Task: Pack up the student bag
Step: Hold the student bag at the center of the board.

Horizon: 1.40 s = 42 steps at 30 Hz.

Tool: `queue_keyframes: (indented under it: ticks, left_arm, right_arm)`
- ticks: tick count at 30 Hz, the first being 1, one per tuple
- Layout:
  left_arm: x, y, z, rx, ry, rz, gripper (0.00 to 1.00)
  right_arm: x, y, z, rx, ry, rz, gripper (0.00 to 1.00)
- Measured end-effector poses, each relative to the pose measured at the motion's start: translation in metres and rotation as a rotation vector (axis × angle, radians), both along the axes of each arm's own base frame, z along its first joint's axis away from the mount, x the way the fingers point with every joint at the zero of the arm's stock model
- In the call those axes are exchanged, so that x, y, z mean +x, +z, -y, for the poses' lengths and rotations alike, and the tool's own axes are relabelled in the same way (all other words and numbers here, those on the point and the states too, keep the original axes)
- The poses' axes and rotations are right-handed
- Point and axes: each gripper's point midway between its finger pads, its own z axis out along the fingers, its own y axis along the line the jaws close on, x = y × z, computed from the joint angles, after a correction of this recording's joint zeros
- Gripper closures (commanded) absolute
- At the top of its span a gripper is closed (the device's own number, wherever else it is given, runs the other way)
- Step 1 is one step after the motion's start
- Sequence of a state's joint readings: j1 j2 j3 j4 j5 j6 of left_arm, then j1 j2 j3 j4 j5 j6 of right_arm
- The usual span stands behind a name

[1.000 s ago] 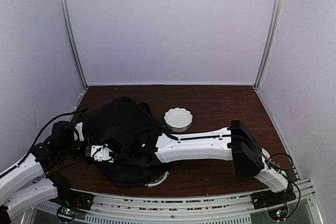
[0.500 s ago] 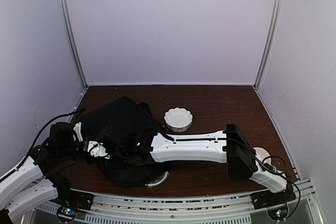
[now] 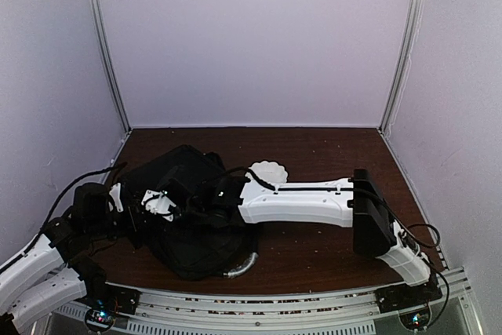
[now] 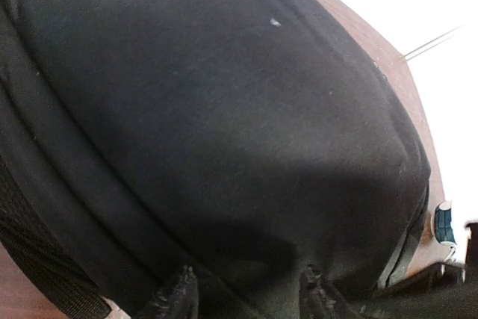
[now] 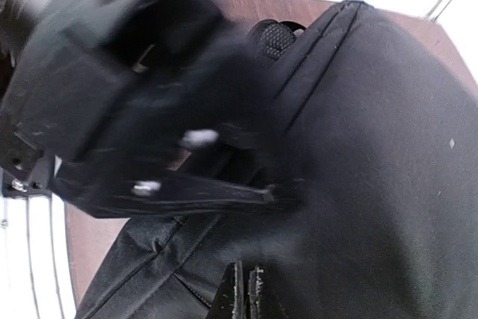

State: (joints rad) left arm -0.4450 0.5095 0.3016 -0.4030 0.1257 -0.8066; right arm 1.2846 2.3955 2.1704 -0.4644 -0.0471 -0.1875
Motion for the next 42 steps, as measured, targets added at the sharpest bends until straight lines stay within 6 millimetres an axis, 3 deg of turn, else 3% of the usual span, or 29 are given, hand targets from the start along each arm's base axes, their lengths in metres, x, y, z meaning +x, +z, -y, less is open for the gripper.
queue_keyframes:
  ticks: [11,23,25,29,34,42]
  left_arm:
    - [-0.019,0.001,-0.005,-0.107,0.068,-0.084,0.38]
    - [-0.035,-0.027,0.001,-0.228,0.113,-0.233,0.38]
    - [-0.035,-0.032,0.003,-0.236,0.114,-0.253,0.44]
    - [-0.032,-0.039,0.009,-0.268,0.111,-0.274,0.67]
    - [-0.025,-0.032,0.015,-0.308,0.102,-0.246,0.98]
    - [-0.019,-0.027,0.013,-0.312,0.114,-0.212,1.00]
  right_arm:
    - [0.014,-0.001,0.007,0.151,-0.030,-0.387,1.00]
    - [0.013,0.006,0.005,0.202,-0.037,-0.506,1.00]
    - [0.012,0.006,0.004,0.202,-0.036,-0.514,1.00]
    - [0.012,0.006,0.004,0.204,-0.042,-0.527,1.00]
    - [0.015,0.006,0.006,0.205,-0.049,-0.527,1.00]
    - [0.022,0.005,0.008,0.207,-0.062,-0.524,1.00]
